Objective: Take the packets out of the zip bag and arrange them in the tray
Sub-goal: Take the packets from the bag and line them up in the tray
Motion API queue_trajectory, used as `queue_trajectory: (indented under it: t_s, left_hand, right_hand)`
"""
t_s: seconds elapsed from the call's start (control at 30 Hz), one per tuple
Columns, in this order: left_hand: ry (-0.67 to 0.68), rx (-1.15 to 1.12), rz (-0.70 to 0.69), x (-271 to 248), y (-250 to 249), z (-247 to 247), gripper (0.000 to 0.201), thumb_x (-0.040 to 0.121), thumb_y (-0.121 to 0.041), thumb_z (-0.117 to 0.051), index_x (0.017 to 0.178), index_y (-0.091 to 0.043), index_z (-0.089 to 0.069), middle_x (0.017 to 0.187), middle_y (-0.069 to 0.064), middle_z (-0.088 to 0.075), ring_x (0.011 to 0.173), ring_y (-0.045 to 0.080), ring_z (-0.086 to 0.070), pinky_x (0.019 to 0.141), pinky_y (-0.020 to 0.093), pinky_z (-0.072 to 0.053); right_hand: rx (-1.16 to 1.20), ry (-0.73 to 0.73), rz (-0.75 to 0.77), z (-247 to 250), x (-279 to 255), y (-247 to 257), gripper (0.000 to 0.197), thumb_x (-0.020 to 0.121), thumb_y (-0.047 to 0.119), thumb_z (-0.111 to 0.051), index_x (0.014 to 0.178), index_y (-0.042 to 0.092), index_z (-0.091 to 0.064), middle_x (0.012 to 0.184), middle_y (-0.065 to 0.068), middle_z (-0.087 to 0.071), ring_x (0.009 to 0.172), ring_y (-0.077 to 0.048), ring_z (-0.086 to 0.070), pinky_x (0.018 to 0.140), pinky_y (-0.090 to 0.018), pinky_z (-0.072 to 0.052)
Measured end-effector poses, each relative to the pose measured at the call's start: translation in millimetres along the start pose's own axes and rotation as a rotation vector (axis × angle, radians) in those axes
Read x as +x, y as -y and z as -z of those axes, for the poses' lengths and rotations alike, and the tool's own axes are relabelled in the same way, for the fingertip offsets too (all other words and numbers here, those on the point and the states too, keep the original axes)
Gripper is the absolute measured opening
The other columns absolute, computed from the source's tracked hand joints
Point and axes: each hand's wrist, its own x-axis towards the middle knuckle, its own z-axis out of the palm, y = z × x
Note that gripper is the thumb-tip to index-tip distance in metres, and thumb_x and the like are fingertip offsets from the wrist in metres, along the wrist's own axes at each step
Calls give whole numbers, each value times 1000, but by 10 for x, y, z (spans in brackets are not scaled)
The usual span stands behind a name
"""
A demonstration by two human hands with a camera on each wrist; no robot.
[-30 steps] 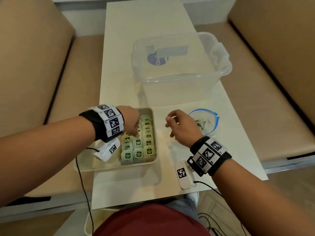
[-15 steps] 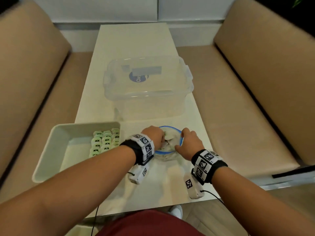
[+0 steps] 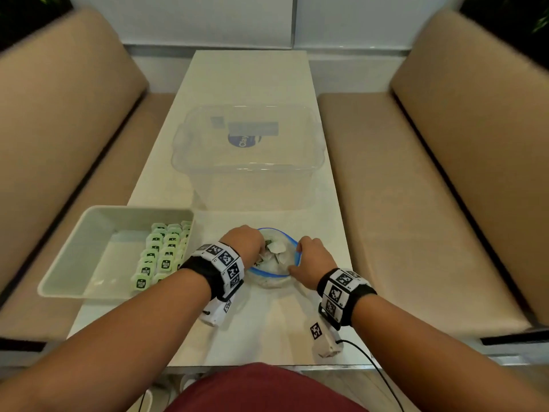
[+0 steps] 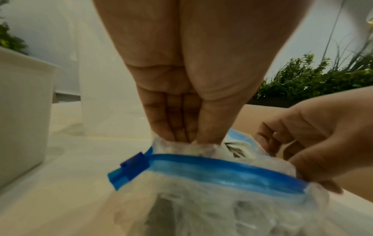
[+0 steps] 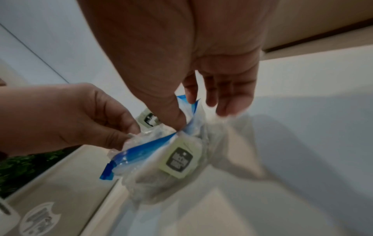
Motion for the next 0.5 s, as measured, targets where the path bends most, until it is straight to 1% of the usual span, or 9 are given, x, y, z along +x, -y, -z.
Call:
queue_trajectory:
  t_s: [0.07, 0.17, 0.23, 0.27, 0.3, 0.33, 0.4, 0.43, 0.5]
  left_hand:
    - [-88, -58, -5, -67, -36, 59, 23, 92, -21, -56, 109, -24, -71, 106, 3, -69, 98, 24, -63, 80, 31, -47]
    - [-189, -202, -43, -175, -95, 199, 18, 90, -22, -55, 96, -26, -72, 90, -2, -70, 85, 19, -62, 75, 31, -49]
    - [-230, -259, -99, -240, -152, 306, 17, 89, -22, -56, 92, -28, -72, 84, -5, -70, 81, 16, -62, 77, 33, -51]
    - [-251, -292, -124, -267, -176, 355, 17, 89, -23, -58, 93, -29, -73, 84, -5, -71, 80, 15, -63, 77, 33, -50]
    - [-272, -320, -145, -286, -202, 400, 16, 89, -24, -59, 94, -29, -74, 84, -5, -71, 80, 14, -63, 78, 32, -50]
    - [-301, -340, -159, -291, -227, 437, 14, 89, -26, -62, 96, -28, -74, 84, -5, -72, 80, 13, -64, 78, 31, -50]
    - [-370, -407, -167, -276, -252, 470, 11, 87, -29, -67, 96, -28, -74, 83, -7, -72, 79, 11, -65, 77, 29, -51]
    - [-401, -464, -161, -258, -253, 465, 10, 86, -29, -69, 94, -27, -74, 81, -9, -71, 78, 10, -65, 76, 27, -52]
    - [-447, -516, -130, -199, -232, 413, 10, 85, -29, -71, 94, -25, -73, 80, -11, -69, 76, 9, -63, 75, 25, -51]
  right_hand:
    - [-27, -61, 58, 62, -2, -18, 54, 75, 32, -76, 119, 17, -48, 120, -8, -43, 103, -29, -56, 89, -37, -52]
    - [30, -160, 230, 159, -30, 6, 64, 72, 40, -77, 128, 24, -50, 135, -5, -38, 122, -25, -41, 100, -38, -45]
    - [81, -175, 341, 211, -32, 42, 60, 73, 44, -77, 127, 29, -55, 143, -2, -37, 127, -23, -34, 104, -39, -39]
    - [105, -175, 389, 224, -22, 61, 53, 75, 44, -76, 123, 30, -59, 143, 2, -42, 127, -22, -34, 104, -38, -37]
    - [145, -174, 426, 231, -12, 66, 42, 78, 44, -73, 118, 31, -63, 137, 6, -49, 124, -19, -37, 103, -37, -37]
    - [203, -180, 456, 240, -8, 70, 30, 83, 41, -70, 111, 31, -67, 124, 11, -58, 117, -15, -43, 99, -35, -39]
    - [357, -161, 434, 275, -30, 69, 7, 90, 31, -66, 95, 28, -71, 86, 20, -64, 88, -2, -54, 82, -25, -43]
    - [417, -134, 387, 287, -40, 55, 8, 92, 27, -65, 86, 27, -70, 73, 18, -63, 75, -1, -56, 74, -23, -44]
    - [475, -99, 297, 277, -18, -24, 18, 93, 25, -63, 77, 22, -71, 71, 6, -69, 68, -10, -63, 71, -29, -51]
